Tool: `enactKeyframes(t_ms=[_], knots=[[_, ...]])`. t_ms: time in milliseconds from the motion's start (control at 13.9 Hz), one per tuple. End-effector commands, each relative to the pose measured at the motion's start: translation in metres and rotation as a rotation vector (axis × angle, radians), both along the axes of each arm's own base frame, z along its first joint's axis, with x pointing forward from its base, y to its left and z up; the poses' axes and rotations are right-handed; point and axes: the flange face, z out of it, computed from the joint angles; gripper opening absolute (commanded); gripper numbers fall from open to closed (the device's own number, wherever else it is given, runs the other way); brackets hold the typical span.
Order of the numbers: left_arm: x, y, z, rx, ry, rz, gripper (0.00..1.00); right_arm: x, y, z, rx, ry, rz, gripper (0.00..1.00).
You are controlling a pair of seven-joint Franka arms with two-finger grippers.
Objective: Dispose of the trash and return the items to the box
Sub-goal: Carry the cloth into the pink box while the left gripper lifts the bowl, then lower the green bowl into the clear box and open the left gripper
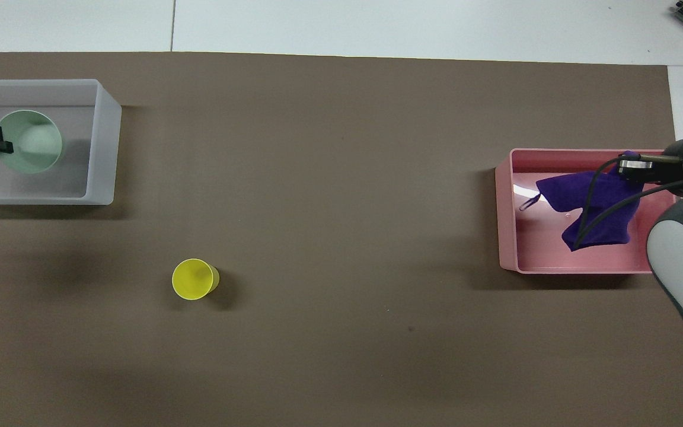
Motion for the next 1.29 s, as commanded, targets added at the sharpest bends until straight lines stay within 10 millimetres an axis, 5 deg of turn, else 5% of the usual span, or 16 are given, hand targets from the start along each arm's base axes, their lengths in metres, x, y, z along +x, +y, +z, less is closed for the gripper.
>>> enactKeyframes(t_ms=[0,72,144,504,576,719,791,935,1007,1223], knots=[[0.001,0.001,-0.03,-0.013,0.023,0.001,0.0,-0.01,-0.006,-0.009,-0.002,0.039,0.01,0.0],[-0.001,0.002,-0.038,-0.017,0.036,0.003,0.23,-0.011,-0.005,-0.014,-0.001,0.048,0.011,0.0],[0.001,-0.003,-0.038,-0.016,0.032,0.003,0.99,-0.012,-0.006,-0.019,0.0,0.059,0.007,0.0],[-0.008,-0.03,0.066,-0.012,-0.005,-0.017,1.0,-0.009,0.002,-0.05,0.022,0.114,0.018,0.0],[-0.016,-0.048,0.081,-0.025,0.045,-0.023,1.0,-0.009,0.002,-0.06,0.025,0.132,0.017,0.09],[-0.036,-0.092,0.115,-0.038,0.118,-0.015,1.0,-0.008,-0.003,-0.068,0.028,0.147,0.008,0.53],[-0.052,-0.117,0.124,-0.05,0.175,-0.038,1.0,-0.007,-0.002,-0.064,0.028,0.146,0.01,0.56],[-0.095,-0.161,0.137,-0.063,0.247,-0.058,1.0,-0.002,0.01,-0.04,0.042,0.15,0.015,0.69],[-0.12,-0.185,0.137,-0.104,0.258,-0.046,1.0,-0.001,0.017,-0.026,0.066,0.148,0.01,0.84],[-0.178,-0.245,0.095,-0.138,0.352,-0.115,1.0,0.002,0.026,0.021,0.08,0.148,0.015,0.9]])
